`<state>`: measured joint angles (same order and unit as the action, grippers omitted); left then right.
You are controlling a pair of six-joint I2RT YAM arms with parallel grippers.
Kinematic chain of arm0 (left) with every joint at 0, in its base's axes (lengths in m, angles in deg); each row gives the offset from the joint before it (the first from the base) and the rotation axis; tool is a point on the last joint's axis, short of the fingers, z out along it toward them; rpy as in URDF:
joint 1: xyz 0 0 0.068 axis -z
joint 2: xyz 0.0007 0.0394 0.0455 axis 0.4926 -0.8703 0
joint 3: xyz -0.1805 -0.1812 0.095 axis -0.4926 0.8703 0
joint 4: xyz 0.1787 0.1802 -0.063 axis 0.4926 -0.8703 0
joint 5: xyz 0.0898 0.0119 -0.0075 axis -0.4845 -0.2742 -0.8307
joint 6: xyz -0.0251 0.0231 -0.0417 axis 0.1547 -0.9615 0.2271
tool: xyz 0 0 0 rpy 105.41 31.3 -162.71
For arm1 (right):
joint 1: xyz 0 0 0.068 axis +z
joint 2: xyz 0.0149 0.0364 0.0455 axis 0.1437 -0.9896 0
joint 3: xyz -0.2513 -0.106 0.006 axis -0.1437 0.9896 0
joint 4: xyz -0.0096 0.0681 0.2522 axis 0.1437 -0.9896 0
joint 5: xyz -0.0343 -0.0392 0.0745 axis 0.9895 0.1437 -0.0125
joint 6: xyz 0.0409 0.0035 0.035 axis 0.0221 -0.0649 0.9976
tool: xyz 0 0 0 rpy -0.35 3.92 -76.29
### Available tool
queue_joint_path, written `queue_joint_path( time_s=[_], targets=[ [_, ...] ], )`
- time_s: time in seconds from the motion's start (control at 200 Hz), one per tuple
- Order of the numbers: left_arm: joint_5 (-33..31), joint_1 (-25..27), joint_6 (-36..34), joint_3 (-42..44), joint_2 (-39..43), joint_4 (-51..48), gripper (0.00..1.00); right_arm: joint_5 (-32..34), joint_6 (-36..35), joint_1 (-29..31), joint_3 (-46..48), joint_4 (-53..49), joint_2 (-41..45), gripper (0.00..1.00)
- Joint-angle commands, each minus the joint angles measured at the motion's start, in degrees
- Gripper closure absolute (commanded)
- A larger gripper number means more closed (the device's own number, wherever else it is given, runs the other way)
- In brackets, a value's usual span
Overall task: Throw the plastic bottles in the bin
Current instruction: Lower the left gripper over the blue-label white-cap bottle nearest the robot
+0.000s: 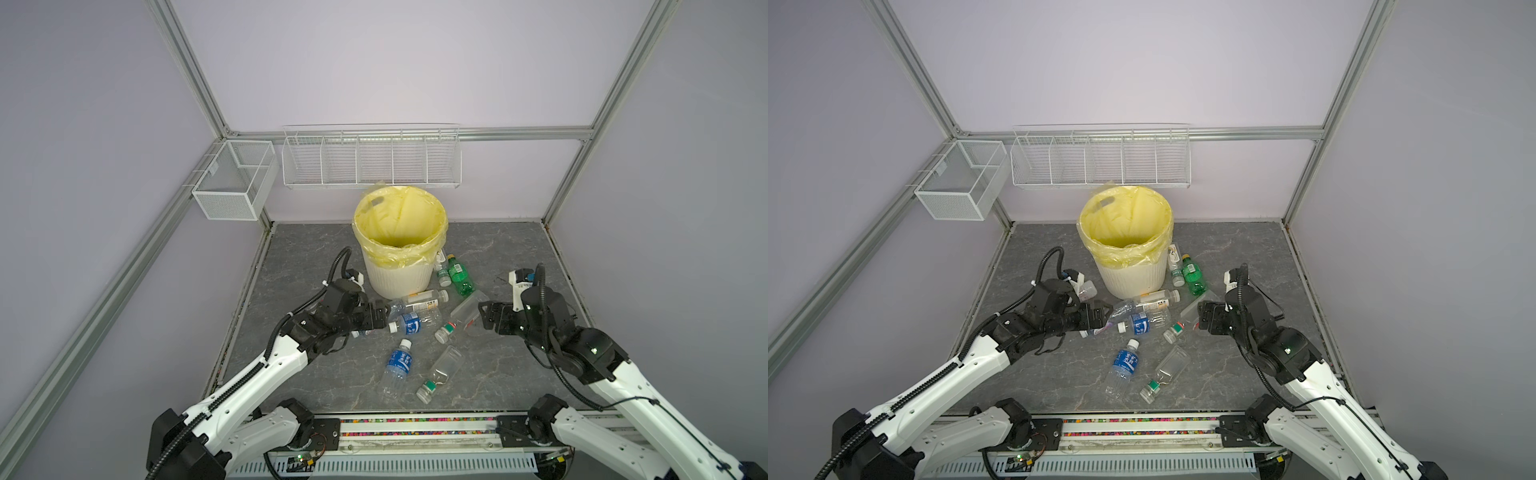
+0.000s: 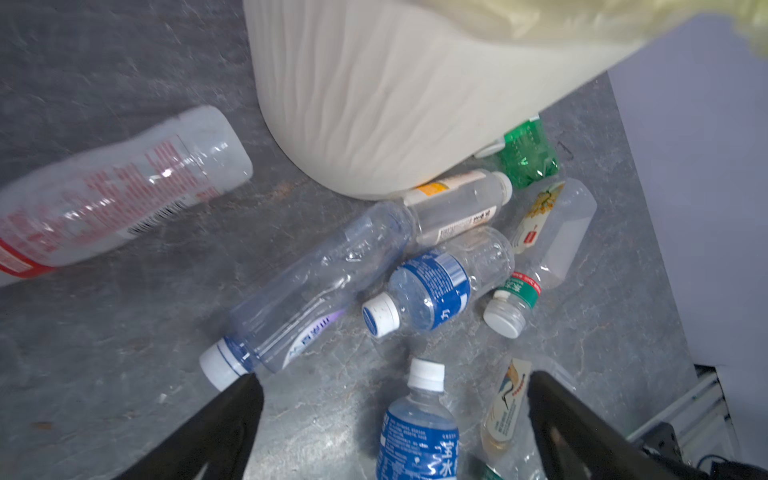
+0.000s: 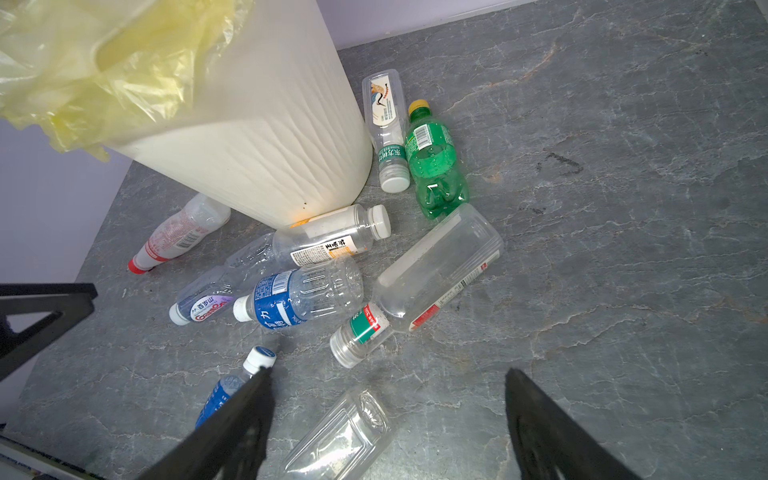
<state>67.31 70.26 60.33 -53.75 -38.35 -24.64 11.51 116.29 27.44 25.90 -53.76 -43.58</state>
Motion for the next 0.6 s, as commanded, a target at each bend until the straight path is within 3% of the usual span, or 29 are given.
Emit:
queue_joint_path(
  time_s=[0.0,0.22,0.41,0.595],
  targets=[
    [-0.36,3.01,4.92,2.15,1.07,1.02,0.01,0.22,1.83,-0.25,2.77,-0.61,1.46,0.12],
    [0.01,7.47,9.81,5.02,2.63,-1.53,0.01,0.70,3.25,-0.27,5.49,-0.34,4.34,0.12],
    [-3.54,16.05,14.19,9.48,2.52,0.30,0.01,1.32,4.06,-0.23,6.80,-1.81,6.75,0.12],
    [-3.23,17.42,13.56,8.99,1.42,-0.26,0.01,1.08,4.40,-0.25,7.74,-2.43,8.45,0.12]
  ],
)
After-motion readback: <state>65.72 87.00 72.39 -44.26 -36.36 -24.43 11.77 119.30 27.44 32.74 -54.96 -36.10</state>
